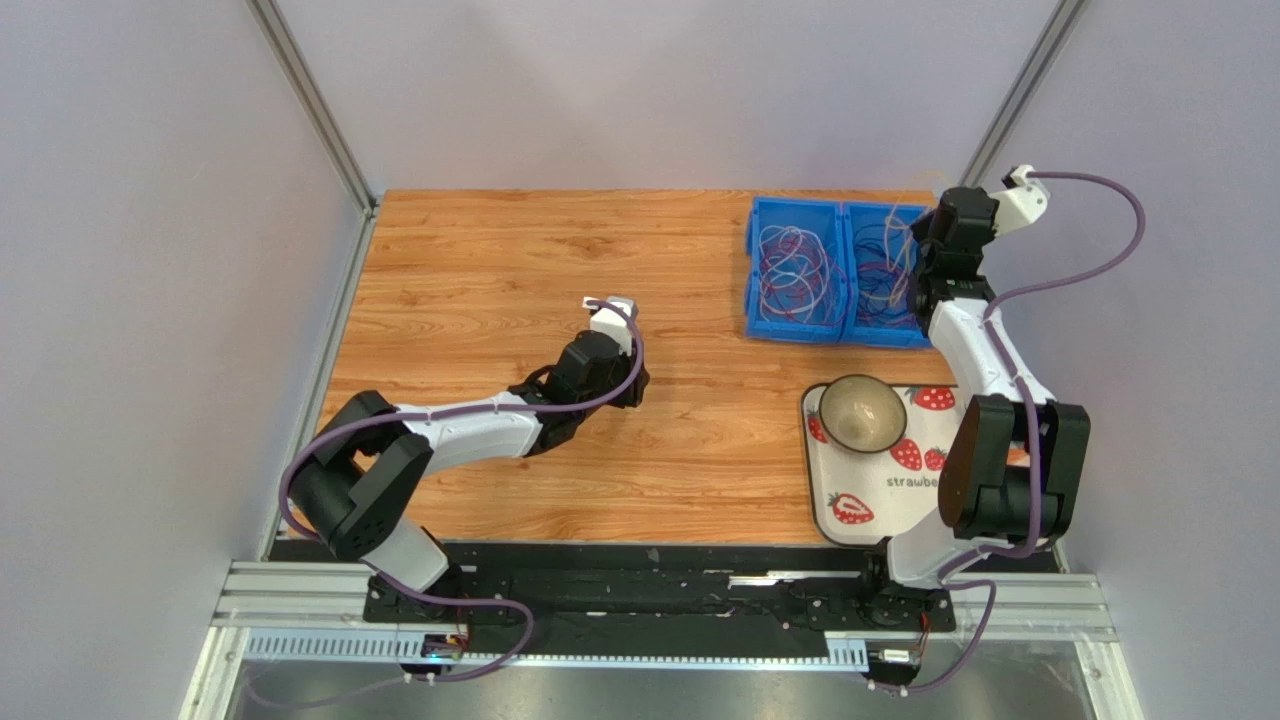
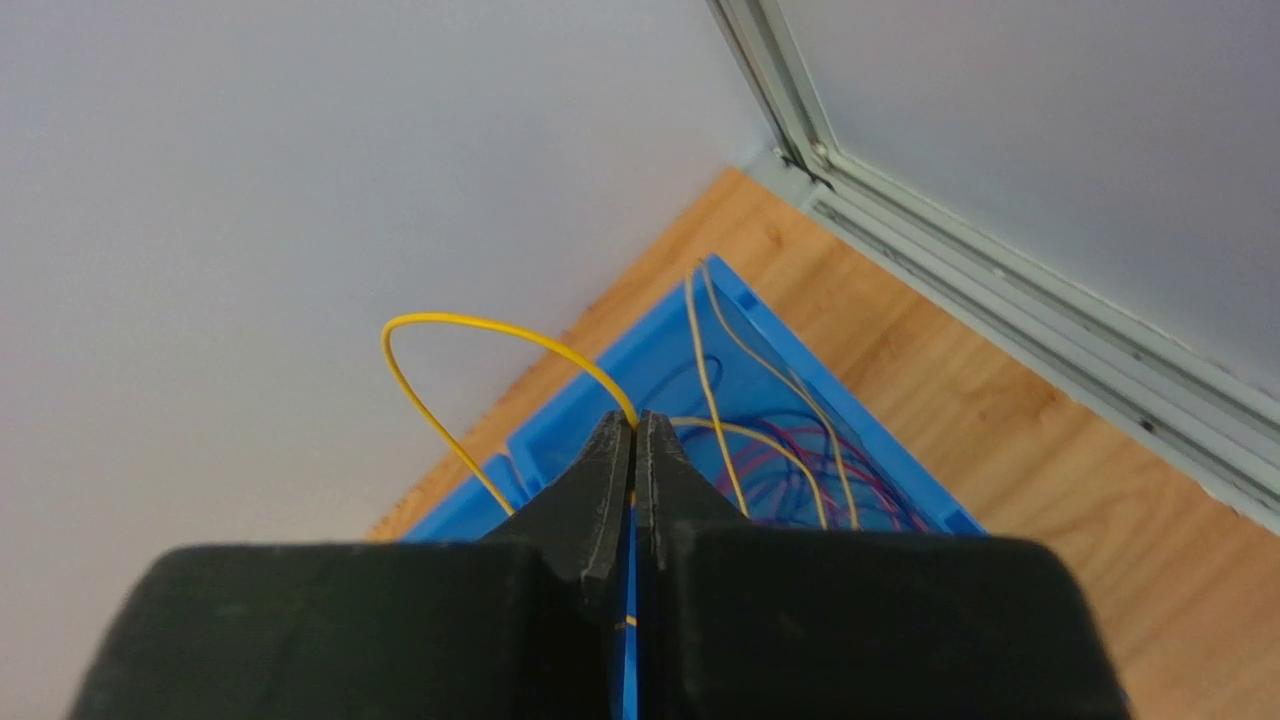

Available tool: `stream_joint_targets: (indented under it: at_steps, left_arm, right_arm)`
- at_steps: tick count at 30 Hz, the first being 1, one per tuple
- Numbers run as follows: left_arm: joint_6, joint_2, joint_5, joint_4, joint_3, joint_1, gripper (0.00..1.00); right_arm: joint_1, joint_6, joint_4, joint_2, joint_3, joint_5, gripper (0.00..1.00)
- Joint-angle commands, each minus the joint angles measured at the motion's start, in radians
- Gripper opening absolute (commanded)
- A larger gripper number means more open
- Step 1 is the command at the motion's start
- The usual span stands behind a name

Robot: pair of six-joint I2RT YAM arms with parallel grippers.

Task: Untangle the cables

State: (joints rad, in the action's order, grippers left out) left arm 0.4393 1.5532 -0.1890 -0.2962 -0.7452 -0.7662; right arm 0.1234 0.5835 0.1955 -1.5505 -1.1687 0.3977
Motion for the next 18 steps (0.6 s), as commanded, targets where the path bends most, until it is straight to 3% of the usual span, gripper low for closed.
stream_joint_targets:
  at_steps: [1, 4, 5, 7, 8, 13, 18]
  left_arm:
    - [-0.011, -0.018, 0.000, -0.021, -0.019, -0.005, 0.43]
    - [-0.011, -0.018, 0.000, -0.021, -0.019, -0.005, 0.43]
    - [-0.013, -0.018, 0.000, -0.021, -0.019, -0.005, 0.43]
    - [-0.013, -0.019, 0.000, -0.021, -0.019, -0.005, 0.43]
    - [-0.013, -0.019, 0.000, -0.023, -0.019, -0.005, 0.43]
    - [-0.013, -0.018, 0.000, -0.021, -0.017, -0.005, 0.43]
    - [-0.013, -0.019, -0.001, -0.021, -0.017, -0.005, 0.43]
  right_arm:
    - [0.007, 0.016, -0.192, -0.048, -0.133, 0.046, 0.00]
    - [0.008, 0.001, -0.252, -0.062, -0.155, 0.026, 0.02]
    - [0.010, -0.007, -0.257, -0.062, -0.167, 0.012, 0.30]
    - [0.010, -0.010, -0.284, -0.062, -0.184, 0.009, 0.63]
    - [0.010, -0.008, -0.298, -0.060, -0.204, 0.012, 0.91]
    - [0.010, 0.015, -0.375, -0.036, -0.253, 0.064, 0.95]
    - [0.009, 0.036, -0.372, 0.018, -0.266, 0.001, 0.93]
